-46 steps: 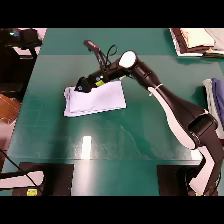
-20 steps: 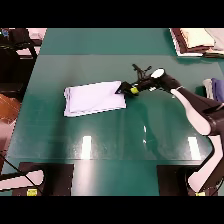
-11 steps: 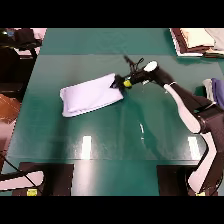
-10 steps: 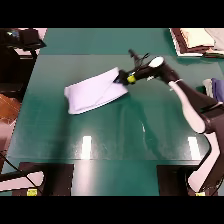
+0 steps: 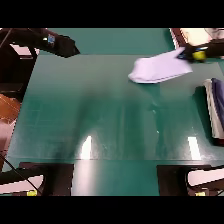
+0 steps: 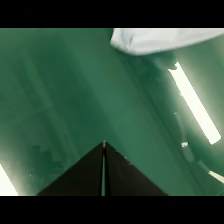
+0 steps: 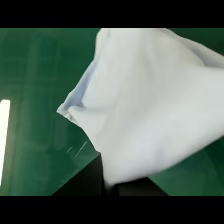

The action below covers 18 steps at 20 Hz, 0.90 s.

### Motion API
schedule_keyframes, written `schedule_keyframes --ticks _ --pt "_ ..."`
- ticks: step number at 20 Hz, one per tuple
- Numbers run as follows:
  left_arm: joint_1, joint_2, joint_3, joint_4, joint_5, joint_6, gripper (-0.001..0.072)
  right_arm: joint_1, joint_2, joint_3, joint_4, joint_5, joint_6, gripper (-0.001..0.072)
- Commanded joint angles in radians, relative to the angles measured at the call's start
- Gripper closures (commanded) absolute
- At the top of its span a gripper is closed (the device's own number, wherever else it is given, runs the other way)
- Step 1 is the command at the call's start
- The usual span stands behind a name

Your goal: Fold the shirts.

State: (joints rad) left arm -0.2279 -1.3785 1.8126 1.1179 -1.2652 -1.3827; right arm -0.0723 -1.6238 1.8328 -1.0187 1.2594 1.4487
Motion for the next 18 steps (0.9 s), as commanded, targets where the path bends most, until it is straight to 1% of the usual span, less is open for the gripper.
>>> schedule_keyframes --ticks 1,4,8,10,13,16,18 --pt "-0.055 0.001 0.001 0.000 0.003 0.001 0.0679 -0.246 0.100 0.001 -0.080 0.030 0.017 0.0700" --pt "-0.071 0.001 0.001 -0.003 0.020 -0.009 0.0679 -0.415 0.123 0.002 -0.069 0.003 0.017 0.0700" --pt "-0.072 -0.001 0.001 -0.005 0.040 -0.035 0.0679 -0.556 0.115 0.002 0.034 -0.048 0.006 0.0700" --pt "-0.072 -0.001 0.001 -0.005 0.046 -0.035 0.0678 -0.581 0.116 0.016 0.086 -0.091 -0.011 0.0700" --pt "-0.072 -0.001 0.001 -0.005 0.046 -0.043 0.0679 -0.583 0.115 0.112 0.103 -0.096 -0.021 0.0700" --pt "-0.072 -0.001 0.001 -0.005 0.045 -0.043 0.0679 -0.590 0.117 0.224 0.102 -0.049 -0.021 0.0700" --pt "-0.071 -0.001 0.001 -0.004 0.043 -0.042 0.0679 -0.608 0.153 0.206 0.101 -0.014 -0.021 0.0700"
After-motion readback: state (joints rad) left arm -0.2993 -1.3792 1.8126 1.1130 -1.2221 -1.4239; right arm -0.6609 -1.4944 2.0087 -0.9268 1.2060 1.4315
